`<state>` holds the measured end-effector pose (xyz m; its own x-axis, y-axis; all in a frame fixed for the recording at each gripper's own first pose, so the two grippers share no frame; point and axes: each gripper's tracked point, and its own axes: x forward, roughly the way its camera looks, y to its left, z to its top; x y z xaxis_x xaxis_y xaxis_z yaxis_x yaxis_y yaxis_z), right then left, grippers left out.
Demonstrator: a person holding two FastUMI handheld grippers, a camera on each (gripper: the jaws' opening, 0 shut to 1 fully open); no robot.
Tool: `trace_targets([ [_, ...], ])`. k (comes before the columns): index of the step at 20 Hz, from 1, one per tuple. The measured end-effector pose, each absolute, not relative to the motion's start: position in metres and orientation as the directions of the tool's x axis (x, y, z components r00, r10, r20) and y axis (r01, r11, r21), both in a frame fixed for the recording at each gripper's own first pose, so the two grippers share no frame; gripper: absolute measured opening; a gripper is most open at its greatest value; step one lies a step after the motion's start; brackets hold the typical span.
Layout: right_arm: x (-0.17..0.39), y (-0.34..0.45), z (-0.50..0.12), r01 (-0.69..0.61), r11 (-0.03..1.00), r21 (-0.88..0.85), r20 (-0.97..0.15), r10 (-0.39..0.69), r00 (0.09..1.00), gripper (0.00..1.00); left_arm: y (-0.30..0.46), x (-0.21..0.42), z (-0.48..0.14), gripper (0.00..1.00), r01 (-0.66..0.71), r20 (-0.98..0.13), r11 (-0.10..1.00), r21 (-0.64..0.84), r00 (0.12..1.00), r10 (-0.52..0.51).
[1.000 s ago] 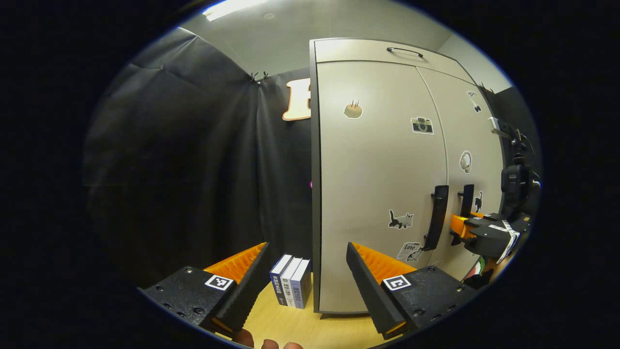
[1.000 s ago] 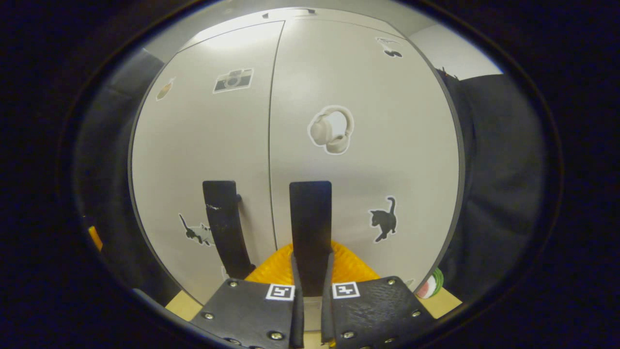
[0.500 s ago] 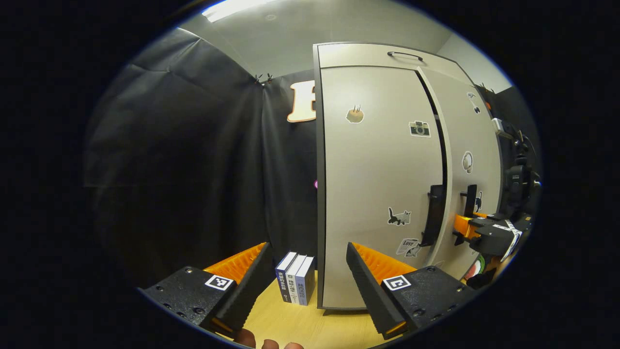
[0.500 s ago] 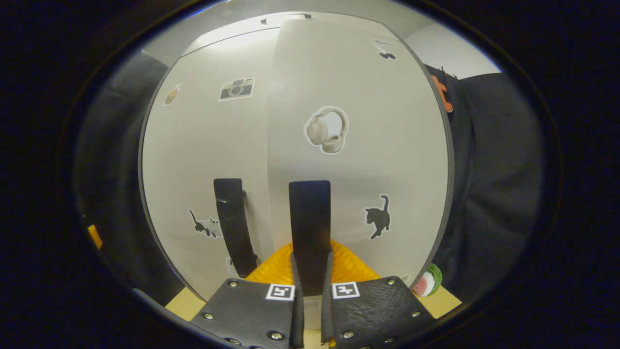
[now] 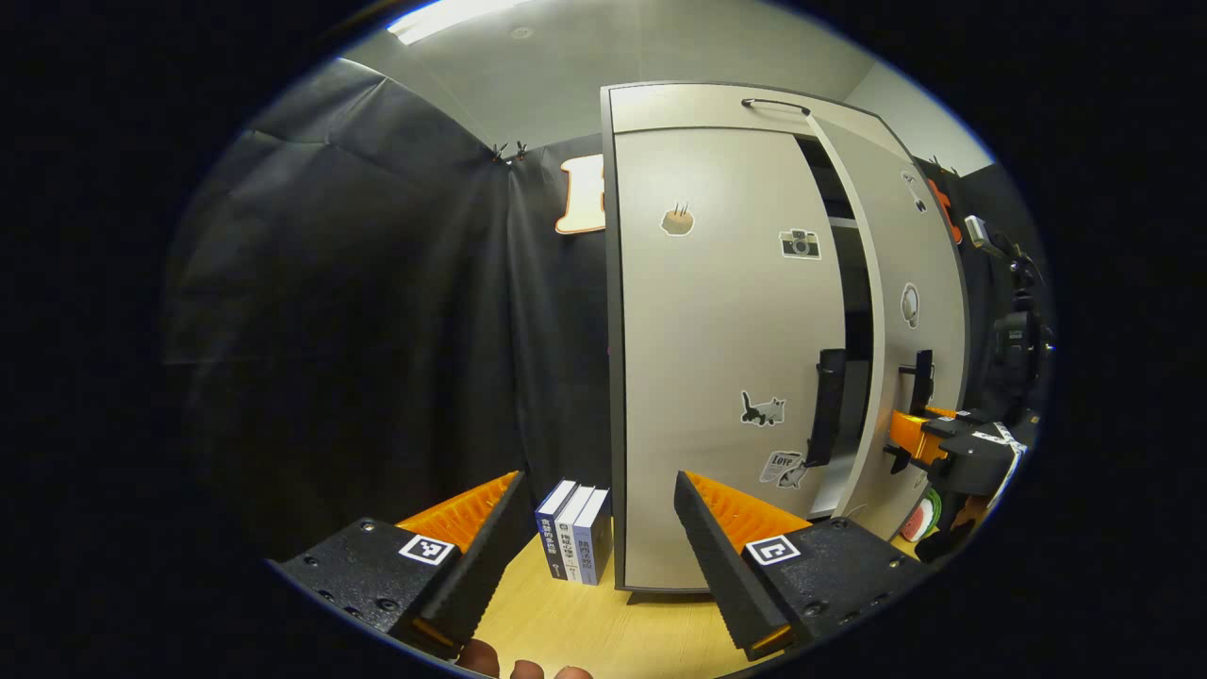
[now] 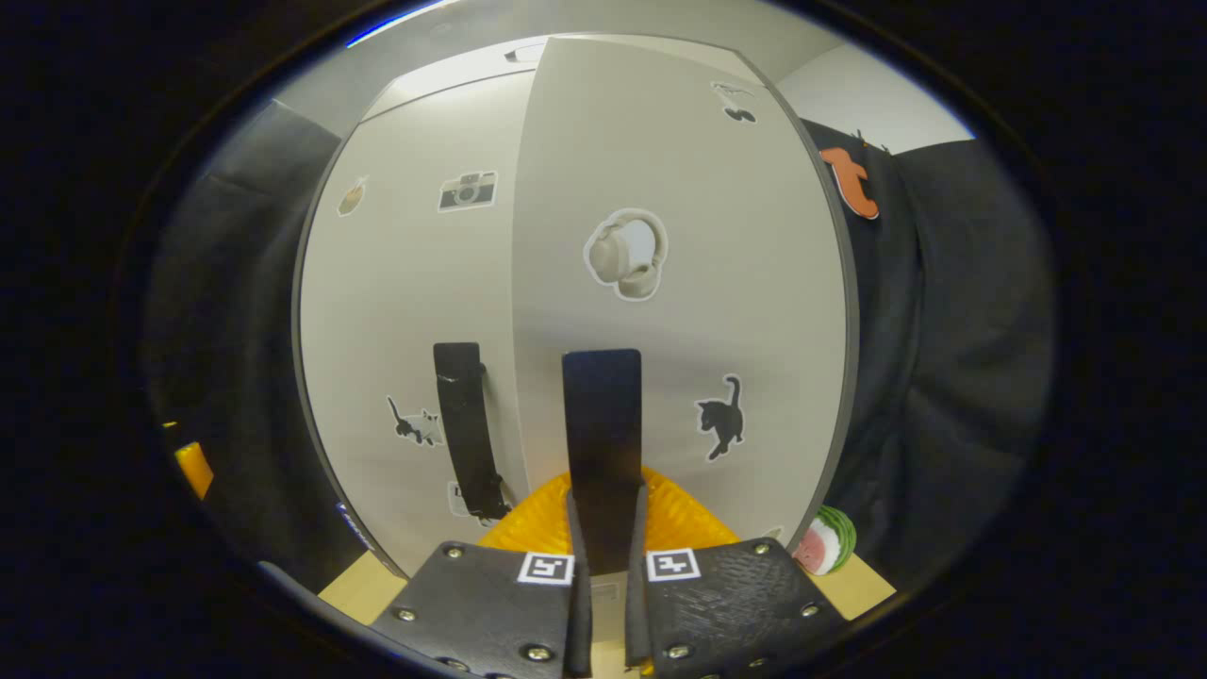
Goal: Open the right door of the double-door shoe cabinet with the right hand, and open the left door with the left hand.
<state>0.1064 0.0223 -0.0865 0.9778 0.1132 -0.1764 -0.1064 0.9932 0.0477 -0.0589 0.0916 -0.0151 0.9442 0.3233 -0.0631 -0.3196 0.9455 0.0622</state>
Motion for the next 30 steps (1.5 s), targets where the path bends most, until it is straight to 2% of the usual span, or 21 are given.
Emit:
trace_targets([
  [12,0.095,0.013,-0.085,-0.154,0.986,0.061,-0.174,0.162,0.971,0.14,0.072,-0.064,-0.021,0.96,-0.316,-0.080,0.947,0.064,0.944,0.320],
  [30,0.073,-0.002,-0.084,-0.303,0.948,0.095,-0.165,0.315,0.934,0.14,0.041,-0.042,-0.034,0.96,-0.282,-0.114,0.956,0.078,0.950,0.289],
])
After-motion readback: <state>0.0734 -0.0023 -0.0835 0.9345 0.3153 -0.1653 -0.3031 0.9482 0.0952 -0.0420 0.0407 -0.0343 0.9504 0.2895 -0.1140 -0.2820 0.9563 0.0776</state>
